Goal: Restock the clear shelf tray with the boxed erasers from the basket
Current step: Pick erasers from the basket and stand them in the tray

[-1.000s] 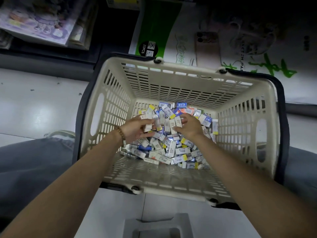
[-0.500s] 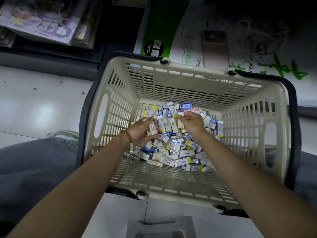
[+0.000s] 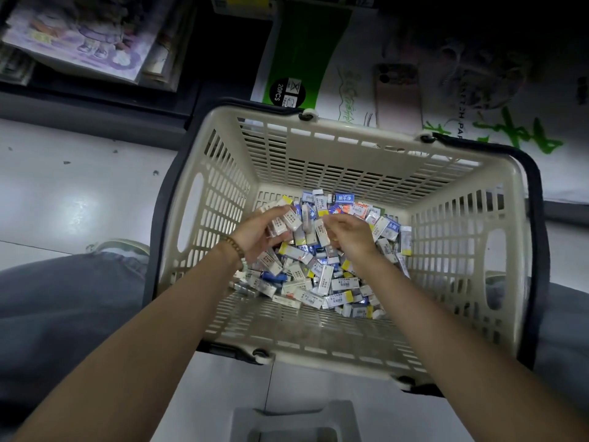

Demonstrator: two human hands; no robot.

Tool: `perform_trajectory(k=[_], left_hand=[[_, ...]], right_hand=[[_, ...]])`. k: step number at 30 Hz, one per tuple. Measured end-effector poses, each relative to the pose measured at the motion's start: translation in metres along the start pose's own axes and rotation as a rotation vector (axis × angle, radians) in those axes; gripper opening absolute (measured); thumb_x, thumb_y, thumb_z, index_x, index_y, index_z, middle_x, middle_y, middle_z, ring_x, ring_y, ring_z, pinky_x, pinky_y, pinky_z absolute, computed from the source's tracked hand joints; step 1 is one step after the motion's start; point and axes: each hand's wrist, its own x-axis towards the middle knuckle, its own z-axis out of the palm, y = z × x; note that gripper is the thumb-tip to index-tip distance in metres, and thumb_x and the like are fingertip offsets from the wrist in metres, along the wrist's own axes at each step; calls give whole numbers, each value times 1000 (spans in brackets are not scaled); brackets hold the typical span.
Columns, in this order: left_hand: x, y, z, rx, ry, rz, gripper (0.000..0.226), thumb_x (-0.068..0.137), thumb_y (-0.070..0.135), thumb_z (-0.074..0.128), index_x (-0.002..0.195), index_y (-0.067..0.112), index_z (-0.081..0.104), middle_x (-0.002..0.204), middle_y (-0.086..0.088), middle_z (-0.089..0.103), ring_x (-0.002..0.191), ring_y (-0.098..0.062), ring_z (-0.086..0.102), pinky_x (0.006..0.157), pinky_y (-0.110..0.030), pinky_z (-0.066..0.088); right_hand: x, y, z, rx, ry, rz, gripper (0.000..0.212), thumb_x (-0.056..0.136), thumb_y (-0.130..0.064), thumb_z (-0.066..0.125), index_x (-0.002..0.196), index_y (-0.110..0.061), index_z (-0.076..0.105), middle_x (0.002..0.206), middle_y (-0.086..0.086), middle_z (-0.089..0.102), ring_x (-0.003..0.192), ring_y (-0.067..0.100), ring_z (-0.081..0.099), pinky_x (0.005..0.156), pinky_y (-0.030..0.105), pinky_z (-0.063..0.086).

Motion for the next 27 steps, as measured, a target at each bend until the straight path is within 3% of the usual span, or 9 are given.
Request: perform_trajectory(k=[3,9,12,15,18,20,24,25,27], left_hand=[[2,3,-7,32,19,-49,14,87,25,62,94,13,62,88,-1,66,80,-11,62,55,-15,52],[6,-3,-8,131,31,-144,41,84,37,63,114,9,58,110,-9,63,90,-16,63,56,-17,53],[6,-3,-6,144,30,-145,45,85,41,60,115,7,58,113,-12,64,95,-18,65,61,-19,55],[1,-1,-2,44,-18,-135,40,84,38,62,109,7,59,108,-13,67,96,-21,68,66,-25,57],[-6,3,5,-28,-96,-82,55,73,41,68,115,6,58,111,-13,66,97,-20,68,70,-23,57],[-11,5,9,-19,-138,-45,62,71,40,71,120,5,56,123,-16,60,101,-21,67,73,-22,56],[-11,3,4,-76,-27,-30,89,70,26,77,141,1,30,141,-18,38,106,-22,64,69,-22,56],[-8,1,1,-74,5,-24,82,72,25,77,139,2,35,137,-16,45,105,-20,64,65,-21,56],[-4,1,-9,-39,37,-37,46,78,24,72,119,6,58,111,-10,63,86,-13,65,56,-16,54]], right_hand=[[14,12,1,-272,-29,-49,39,84,-20,70,118,-7,58,108,9,60,97,24,59,89,36,50],[24,9,14,-516,-57,-176,33,88,-17,65,119,-16,53,68,-5,42,65,18,48,67,34,45],[18,-3,6,-332,-22,-164,21,89,-17,62,110,-15,60,69,0,53,62,15,51,62,24,41],[3,-25,-3,116,27,-58,14,84,-14,69,93,-9,60,88,12,67,64,11,62,58,18,50],[-14,-41,0,471,-82,58,25,83,-10,68,103,-2,56,96,14,67,73,14,67,68,16,56],[-24,-42,8,453,-141,71,31,82,-11,70,108,1,58,94,13,67,73,15,66,74,18,56],[-30,-31,23,337,-231,97,32,81,-17,71,106,2,62,81,6,67,61,9,65,62,17,55],[-27,-27,23,324,-250,103,31,83,-19,69,105,1,63,81,6,67,62,9,65,64,18,55],[-17,-20,18,258,-245,86,28,88,-23,63,106,-1,65,85,4,68,69,11,63,68,20,55]])
